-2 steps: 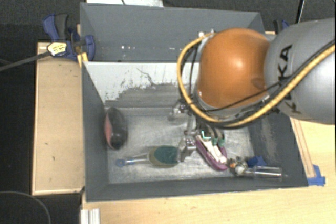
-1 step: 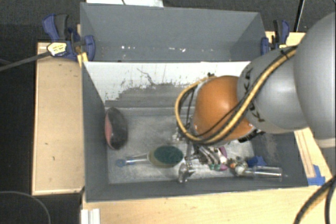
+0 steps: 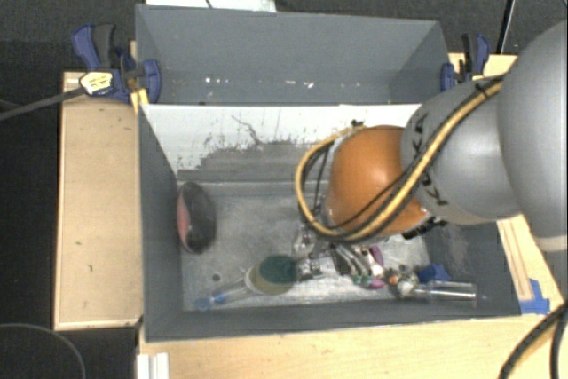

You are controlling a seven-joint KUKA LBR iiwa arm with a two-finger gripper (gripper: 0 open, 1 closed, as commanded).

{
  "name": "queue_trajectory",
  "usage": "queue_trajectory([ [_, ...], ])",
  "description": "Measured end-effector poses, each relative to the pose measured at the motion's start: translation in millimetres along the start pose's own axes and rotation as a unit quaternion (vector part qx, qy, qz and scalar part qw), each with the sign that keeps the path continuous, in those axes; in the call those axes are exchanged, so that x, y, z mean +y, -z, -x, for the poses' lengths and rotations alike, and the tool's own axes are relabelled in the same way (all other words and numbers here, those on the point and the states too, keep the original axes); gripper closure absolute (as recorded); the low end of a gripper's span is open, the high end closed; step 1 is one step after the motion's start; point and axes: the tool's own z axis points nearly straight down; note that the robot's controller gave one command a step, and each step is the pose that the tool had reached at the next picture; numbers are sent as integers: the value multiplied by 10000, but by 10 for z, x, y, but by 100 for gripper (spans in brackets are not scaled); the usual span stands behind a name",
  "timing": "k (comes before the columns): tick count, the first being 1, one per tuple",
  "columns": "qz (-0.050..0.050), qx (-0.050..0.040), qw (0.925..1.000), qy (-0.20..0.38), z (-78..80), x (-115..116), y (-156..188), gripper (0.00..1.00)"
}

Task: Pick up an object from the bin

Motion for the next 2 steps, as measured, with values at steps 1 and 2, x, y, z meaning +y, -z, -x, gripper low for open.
queue_trajectory([
  [1, -1, -40, 10000, 85, 9, 51, 1075, 100],
  [2, -6, -17, 9997, -236, 45, -158, 1449, 100],
])
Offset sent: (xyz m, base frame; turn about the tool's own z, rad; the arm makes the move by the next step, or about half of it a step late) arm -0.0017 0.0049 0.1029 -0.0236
